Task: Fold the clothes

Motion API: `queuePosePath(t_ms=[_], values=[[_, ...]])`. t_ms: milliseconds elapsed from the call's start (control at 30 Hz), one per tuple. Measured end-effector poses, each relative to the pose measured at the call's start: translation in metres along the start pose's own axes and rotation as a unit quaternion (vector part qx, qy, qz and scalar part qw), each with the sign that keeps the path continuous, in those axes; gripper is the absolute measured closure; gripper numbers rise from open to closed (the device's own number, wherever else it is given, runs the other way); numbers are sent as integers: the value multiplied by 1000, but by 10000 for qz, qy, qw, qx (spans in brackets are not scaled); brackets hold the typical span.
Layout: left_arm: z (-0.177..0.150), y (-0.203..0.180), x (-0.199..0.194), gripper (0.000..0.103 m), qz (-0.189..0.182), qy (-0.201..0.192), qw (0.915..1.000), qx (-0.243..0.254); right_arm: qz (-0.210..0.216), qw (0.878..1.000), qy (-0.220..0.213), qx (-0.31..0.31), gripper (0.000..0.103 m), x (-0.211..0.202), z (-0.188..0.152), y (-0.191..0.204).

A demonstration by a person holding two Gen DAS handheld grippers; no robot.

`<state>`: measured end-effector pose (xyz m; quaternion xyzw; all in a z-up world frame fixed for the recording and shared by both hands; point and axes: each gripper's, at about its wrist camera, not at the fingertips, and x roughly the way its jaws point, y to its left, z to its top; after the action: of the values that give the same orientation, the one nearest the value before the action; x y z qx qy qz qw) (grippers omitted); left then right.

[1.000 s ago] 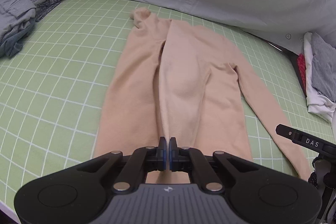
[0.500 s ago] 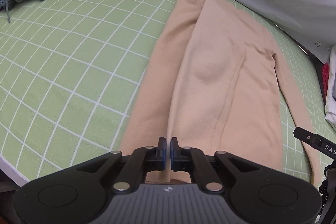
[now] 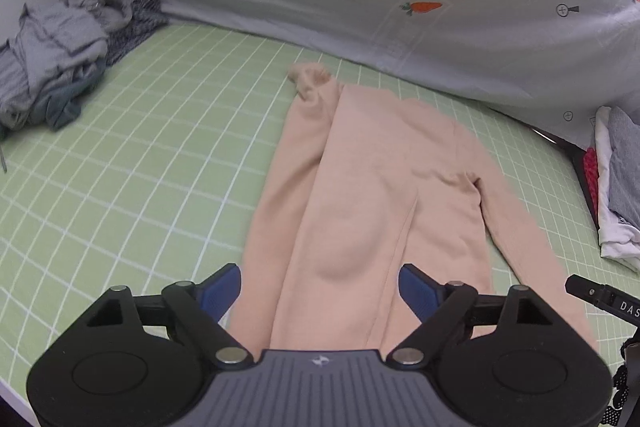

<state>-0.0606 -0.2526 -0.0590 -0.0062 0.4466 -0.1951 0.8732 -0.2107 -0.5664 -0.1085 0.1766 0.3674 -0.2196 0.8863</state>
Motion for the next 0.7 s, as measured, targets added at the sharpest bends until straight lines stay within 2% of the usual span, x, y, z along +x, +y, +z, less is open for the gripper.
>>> queuePosePath(t_ms=[67,100,167,267,333,567,700], values=[[11,-8,-1,7,-63,-168,9997,159,-105,9999,-131,10,0,-1,3,-9],[15,-11,-2,0,-97,-269,9994,196,-154,9997,-168,8,0,-1,5,-13],[23,-16,-3,0,-198,-500,9985,137,-230,9996,-177,4,0,2,5,-23],[36,-22,2,0,-414,-520,9978,64,-383,9991,-106,142,0,10,1,-40],[42,-28,6,0,-337,-558,9977,157,-510,9985,-13,216,0,17,-3,-51],[49,-39,10,0,409,-543,9970,383,-1038,9923,592,329,0,43,-29,-83],[48,-40,7,0,496,-608,9963,363,-1207,9896,646,442,0,45,-45,-94]])
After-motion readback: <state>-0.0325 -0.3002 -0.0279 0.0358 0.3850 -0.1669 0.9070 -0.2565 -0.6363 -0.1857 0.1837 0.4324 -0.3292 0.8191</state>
